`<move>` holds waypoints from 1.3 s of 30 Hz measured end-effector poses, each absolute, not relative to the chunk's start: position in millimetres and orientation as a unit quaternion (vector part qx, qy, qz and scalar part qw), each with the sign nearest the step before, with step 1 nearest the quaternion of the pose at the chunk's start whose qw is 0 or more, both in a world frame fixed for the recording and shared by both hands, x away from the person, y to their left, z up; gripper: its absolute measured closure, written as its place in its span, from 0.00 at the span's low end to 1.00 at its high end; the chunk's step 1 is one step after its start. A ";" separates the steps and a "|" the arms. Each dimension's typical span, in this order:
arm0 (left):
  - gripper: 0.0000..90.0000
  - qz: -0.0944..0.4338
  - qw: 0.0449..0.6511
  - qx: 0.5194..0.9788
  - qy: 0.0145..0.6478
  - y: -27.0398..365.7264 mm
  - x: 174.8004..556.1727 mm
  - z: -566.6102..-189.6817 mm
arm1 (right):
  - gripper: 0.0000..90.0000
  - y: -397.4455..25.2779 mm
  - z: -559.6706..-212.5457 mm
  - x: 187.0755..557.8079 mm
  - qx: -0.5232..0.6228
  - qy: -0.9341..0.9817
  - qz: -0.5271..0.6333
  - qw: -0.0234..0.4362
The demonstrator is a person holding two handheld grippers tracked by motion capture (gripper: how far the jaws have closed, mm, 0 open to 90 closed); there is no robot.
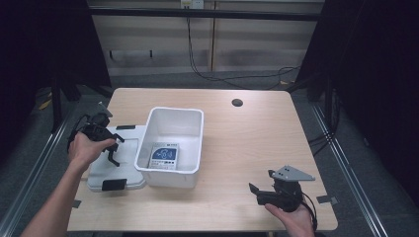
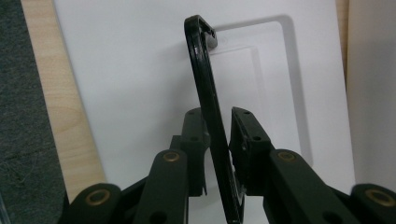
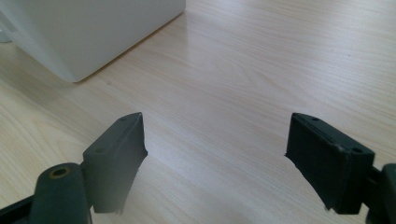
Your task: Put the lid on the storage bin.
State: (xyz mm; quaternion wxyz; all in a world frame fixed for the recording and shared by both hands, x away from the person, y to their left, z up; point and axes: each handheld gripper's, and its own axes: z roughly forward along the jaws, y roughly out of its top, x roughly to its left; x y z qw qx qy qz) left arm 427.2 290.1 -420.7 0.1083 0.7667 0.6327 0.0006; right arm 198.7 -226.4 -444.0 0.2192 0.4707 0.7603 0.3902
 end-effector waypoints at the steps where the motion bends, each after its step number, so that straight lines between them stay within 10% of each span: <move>1: 0.85 -0.004 0.106 0.768 0.631 289.8 427.9 -421.7 | 0.21 -226.4 -444.0 198.7 0.470 0.761 0.390 0.219; 39: 0.94 0.002 0.096 0.768 0.633 284.4 426.0 -395.6 | 0.21 -225.7 -444.9 199.3 0.470 0.764 0.387 0.214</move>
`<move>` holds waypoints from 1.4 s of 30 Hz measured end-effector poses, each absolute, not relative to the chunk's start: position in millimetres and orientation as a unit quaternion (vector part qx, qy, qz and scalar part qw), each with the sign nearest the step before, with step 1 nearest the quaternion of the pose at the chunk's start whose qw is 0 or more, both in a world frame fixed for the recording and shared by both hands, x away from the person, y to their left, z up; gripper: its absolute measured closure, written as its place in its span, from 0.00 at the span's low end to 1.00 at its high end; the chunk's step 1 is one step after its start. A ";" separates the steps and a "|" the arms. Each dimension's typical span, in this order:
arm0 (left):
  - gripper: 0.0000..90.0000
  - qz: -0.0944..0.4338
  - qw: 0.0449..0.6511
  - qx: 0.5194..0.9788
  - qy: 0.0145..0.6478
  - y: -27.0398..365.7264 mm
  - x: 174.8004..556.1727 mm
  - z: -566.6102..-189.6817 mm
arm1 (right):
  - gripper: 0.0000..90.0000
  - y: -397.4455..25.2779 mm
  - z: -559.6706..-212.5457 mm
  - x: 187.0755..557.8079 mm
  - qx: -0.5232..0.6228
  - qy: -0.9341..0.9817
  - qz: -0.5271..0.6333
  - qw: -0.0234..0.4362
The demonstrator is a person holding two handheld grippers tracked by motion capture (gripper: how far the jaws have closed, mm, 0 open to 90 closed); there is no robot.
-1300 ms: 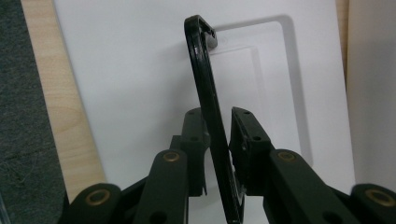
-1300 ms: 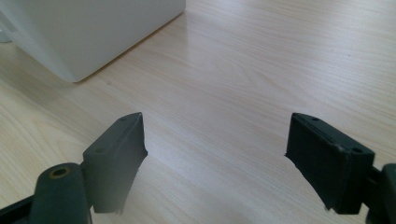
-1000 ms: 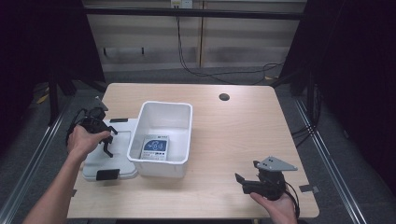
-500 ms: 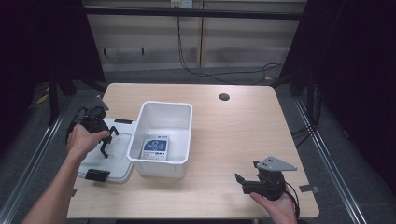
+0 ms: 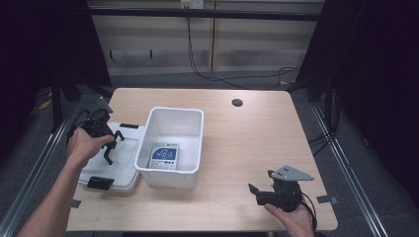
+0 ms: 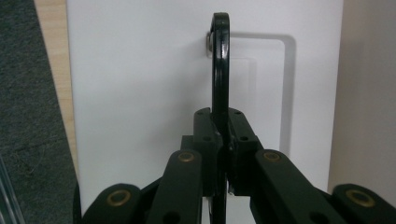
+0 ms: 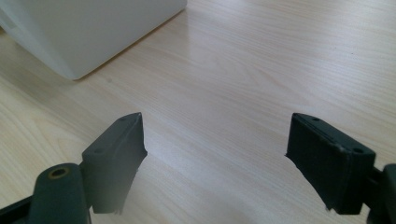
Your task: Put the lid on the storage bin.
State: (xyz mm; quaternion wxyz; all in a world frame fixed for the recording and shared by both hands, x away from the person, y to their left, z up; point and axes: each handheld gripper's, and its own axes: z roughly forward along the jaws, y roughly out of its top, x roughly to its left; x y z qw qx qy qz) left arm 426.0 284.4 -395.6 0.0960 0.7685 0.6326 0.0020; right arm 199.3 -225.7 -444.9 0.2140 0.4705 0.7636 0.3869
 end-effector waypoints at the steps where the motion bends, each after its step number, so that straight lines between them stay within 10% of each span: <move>1: 0.94 0.002 0.096 0.768 0.633 284.4 426.0 -395.6 | 0.21 -225.7 -444.9 199.3 0.470 0.764 0.387 0.214; 42: 0.94 0.011 0.118 0.753 0.647 308.9 413.8 -346.2 | 0.20 -225.7 -445.7 199.6 0.471 0.763 0.387 0.214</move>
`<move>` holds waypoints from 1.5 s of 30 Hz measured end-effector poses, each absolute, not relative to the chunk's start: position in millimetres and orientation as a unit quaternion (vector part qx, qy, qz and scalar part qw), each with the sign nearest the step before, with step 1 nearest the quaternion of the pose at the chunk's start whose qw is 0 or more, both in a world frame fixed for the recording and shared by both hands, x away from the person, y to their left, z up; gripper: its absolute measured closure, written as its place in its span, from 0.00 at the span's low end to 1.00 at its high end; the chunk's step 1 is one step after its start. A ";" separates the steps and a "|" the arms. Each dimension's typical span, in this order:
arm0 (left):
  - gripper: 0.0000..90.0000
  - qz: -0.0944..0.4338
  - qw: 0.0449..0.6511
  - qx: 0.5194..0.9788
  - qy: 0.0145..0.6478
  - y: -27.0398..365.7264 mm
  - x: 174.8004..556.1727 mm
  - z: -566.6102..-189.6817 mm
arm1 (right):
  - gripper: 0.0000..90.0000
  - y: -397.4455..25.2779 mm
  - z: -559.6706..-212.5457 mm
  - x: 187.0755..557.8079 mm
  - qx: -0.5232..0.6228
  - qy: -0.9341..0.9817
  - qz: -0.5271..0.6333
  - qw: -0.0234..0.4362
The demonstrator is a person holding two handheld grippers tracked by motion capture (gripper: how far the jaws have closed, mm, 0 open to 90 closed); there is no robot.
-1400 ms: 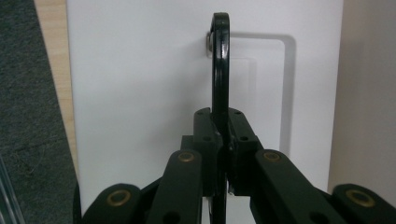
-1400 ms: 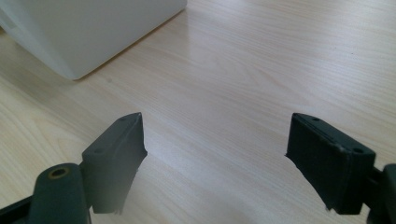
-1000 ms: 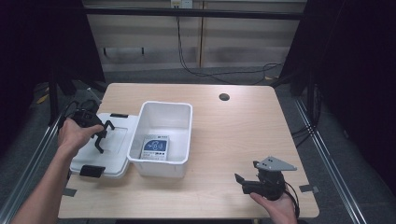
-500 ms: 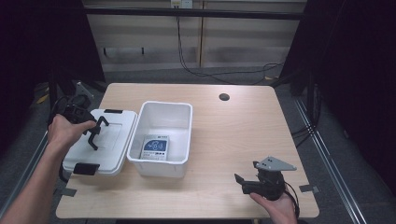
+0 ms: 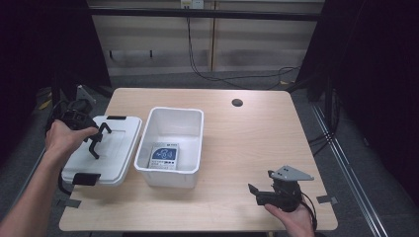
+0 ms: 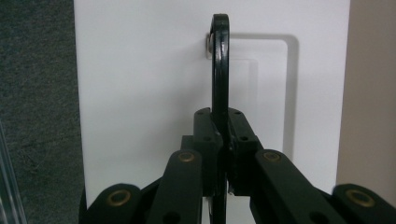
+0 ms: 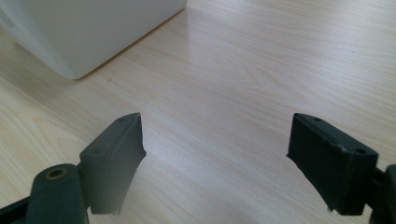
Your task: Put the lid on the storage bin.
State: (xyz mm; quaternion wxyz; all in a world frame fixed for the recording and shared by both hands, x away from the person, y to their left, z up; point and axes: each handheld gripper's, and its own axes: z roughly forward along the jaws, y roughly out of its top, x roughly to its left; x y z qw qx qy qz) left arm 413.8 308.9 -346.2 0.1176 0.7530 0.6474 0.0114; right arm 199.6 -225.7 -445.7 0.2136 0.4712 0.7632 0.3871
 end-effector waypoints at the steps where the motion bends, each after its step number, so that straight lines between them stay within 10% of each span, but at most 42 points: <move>1: 0.94 0.011 0.116 0.752 0.649 308.9 413.7 -343.5 | 0.20 -225.7 -445.7 199.6 0.472 0.763 0.387 0.213; 45: 0.94 0.042 0.104 0.777 0.620 283.9 404.7 -271.4 | 0.19 -225.0 -445.6 199.6 0.471 0.764 0.384 0.216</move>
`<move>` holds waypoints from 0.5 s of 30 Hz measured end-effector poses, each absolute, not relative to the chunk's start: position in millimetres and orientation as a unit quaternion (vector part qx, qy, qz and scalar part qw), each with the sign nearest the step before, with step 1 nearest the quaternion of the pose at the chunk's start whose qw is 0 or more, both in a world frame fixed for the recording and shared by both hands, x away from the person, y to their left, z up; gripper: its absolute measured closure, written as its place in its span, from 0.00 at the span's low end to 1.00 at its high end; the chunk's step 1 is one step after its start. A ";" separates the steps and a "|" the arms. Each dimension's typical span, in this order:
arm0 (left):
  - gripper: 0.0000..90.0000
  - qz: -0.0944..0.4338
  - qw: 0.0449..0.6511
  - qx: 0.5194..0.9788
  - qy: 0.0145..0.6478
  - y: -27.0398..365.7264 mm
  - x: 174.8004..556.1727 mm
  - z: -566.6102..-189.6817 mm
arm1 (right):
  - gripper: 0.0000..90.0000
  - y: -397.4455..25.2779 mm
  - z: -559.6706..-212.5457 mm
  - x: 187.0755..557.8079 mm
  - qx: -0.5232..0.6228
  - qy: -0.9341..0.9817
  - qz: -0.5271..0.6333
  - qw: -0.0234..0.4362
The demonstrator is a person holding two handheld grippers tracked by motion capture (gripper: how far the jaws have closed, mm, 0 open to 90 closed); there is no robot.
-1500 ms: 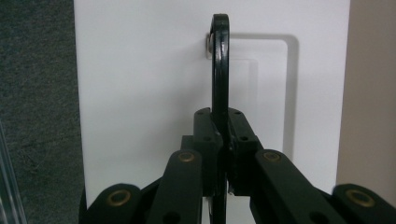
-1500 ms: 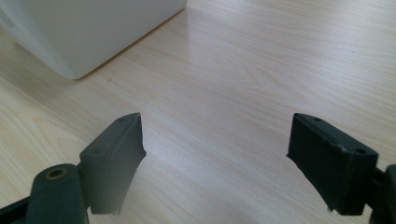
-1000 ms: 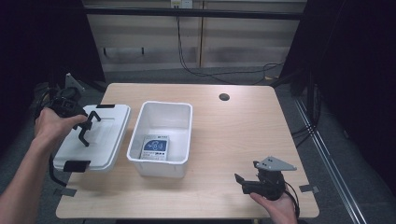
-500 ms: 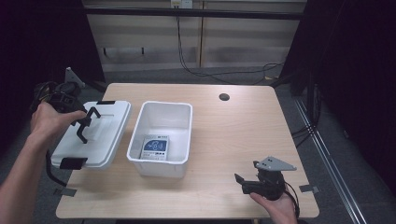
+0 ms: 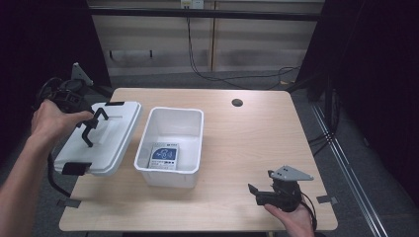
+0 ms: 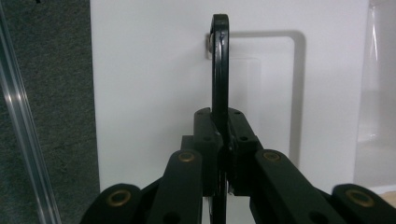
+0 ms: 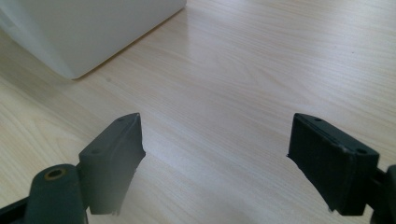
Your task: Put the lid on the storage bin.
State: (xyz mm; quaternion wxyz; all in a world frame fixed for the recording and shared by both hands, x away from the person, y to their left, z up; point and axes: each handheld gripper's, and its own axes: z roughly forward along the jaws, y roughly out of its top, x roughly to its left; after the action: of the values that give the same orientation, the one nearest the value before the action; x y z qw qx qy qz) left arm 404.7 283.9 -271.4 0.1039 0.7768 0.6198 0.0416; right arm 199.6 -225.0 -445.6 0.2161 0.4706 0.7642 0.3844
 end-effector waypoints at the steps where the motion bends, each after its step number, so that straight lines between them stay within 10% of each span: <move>1: 0.94 0.044 0.103 0.779 0.617 282.2 404.6 -270.6 | 0.19 -225.2 -445.6 199.7 0.470 0.764 0.385 0.216; 15: 0.94 0.042 0.091 0.797 0.595 249.3 404.8 -256.0 | 0.19 -225.0 -445.5 199.4 0.470 0.765 0.384 0.217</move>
State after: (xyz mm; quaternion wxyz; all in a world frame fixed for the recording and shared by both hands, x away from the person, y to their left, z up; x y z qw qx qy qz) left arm 404.8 249.3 -256.0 0.0906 0.7973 0.5952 0.0421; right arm 199.4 -225.0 -445.5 0.2167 0.4699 0.7646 0.3841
